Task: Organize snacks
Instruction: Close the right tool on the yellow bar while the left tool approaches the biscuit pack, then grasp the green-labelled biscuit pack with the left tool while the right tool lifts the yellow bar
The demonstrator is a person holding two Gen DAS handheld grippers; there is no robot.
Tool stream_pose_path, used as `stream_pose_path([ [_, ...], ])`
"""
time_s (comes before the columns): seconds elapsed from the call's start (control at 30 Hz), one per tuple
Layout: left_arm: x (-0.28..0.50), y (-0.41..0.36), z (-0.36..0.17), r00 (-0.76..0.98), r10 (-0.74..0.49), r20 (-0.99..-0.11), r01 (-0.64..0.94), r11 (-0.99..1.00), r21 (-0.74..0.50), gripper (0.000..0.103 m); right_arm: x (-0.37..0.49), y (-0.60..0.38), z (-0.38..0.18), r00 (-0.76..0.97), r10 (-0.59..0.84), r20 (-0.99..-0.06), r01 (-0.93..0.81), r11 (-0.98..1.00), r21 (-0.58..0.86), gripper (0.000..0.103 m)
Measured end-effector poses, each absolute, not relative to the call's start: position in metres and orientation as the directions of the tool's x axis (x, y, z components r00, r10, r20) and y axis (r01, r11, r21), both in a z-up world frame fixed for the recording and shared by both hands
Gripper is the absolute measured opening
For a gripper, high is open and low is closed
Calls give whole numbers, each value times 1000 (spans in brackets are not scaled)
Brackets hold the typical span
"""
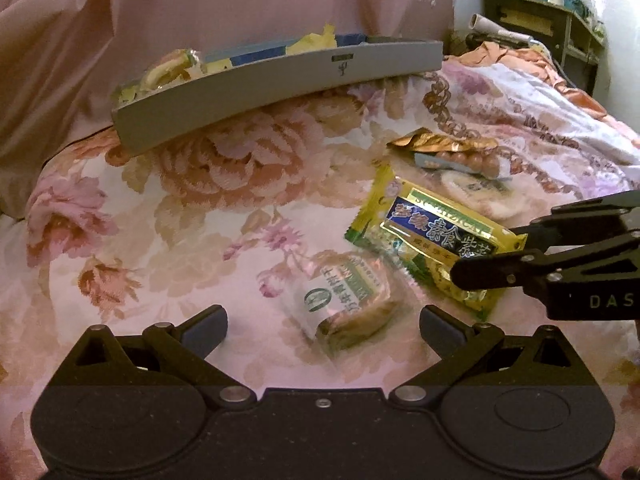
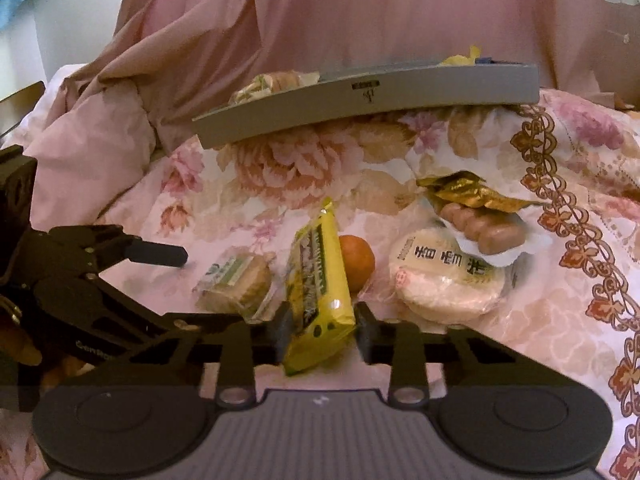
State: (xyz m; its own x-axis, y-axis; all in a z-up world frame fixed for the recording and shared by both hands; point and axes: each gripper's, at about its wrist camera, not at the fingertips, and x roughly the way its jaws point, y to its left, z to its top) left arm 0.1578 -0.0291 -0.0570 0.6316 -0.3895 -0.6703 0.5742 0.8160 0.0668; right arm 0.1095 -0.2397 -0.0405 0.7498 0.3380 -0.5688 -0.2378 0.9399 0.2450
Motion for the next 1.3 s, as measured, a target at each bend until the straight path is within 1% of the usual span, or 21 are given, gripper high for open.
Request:
stream_pose_path([
  [0.07, 157, -31, -55, 637, -395, -662, 587, 805, 84, 102, 108, -239, -37, 757, 331, -563, -242, 943, 229, 26],
  [0.13, 157, -33, -55, 642, -395, -657, 599, 794, 108, 102, 107, -237, -32, 767, 296, -569, -240, 955, 174, 23],
  [0.23, 164, -38, -53, 624, -392, -676, 612, 783, 110, 102, 103, -233, -26, 785, 227, -576, -231, 970, 68, 21],
  [0.3, 170, -41, -51, 608, -394, -689, 601, 796, 76, 102, 100, -231, -26, 788, 199, -583, -231, 973, 20, 21],
  [0.4, 173, -42, -50, 588, -405, -700, 570, 822, 3, 102, 99, -229, -27, 784, 185, -592, -235, 972, -8, 20],
  [0.47, 176, -44, -52, 581, -382, -719, 527, 850, -25, 102, 97, -228, -28, 786, 181, -592, -238, 971, -20, 20],
  [0.5, 178, -46, -54, 585, -360, -727, 501, 865, -26, 100, 97, -228, -28, 786, 181, -592, -238, 971, -20, 20],
  [0.57, 179, -46, -55, 601, -345, -721, 458, 888, -43, 100, 97, -229, -28, 784, 182, -593, -237, 971, -15, 20],
  [0.63, 181, -48, -56, 608, -323, -726, 417, 907, -54, 96, 97, -229, -28, 783, 184, -594, -237, 971, -12, 20],
  [0.7, 182, -50, -56, 623, -287, -728, 384, 923, -35, 94, 98, -229, -28, 782, 185, -595, -237, 971, -10, 20],
  [0.77, 183, -51, -56, 636, -260, -727, 364, 931, -15, 89, 98, -229, -28, 780, 187, -596, -237, 971, -6, 20],
  [0.8, 183, -51, -56, 644, -249, -723, 354, 935, -7, 84, 98, -229, -28, 780, 187, -597, -237, 971, -5, 20],
  [0.9, 181, -45, -55, 658, -245, -712, 335, 942, -15, 75, 99, -228, -29, 775, 188, -604, -237, 972, 0, 20],
  [1.0, 179, -37, -55, 671, -244, -700, 317, 948, -27, 60, 100, -229, -32, 763, 192, -617, -235, 972, 11, 20],
  [1.03, 178, -33, -54, 674, -251, -695, 312, 949, -40, 57, 101, -228, -33, 759, 193, -622, -235, 972, 15, 20],
  [1.1, 177, -25, -54, 676, -271, -686, 304, 950, -75, 53, 101, -228, -35, 751, 195, -631, -234, 972, 21, 20],
  [1.3, 168, -20, -54, 673, -292, -680, 314, 945, -95, 52, 98, -226, -37, 740, 199, -642, -237, 971, 27, 18],
])
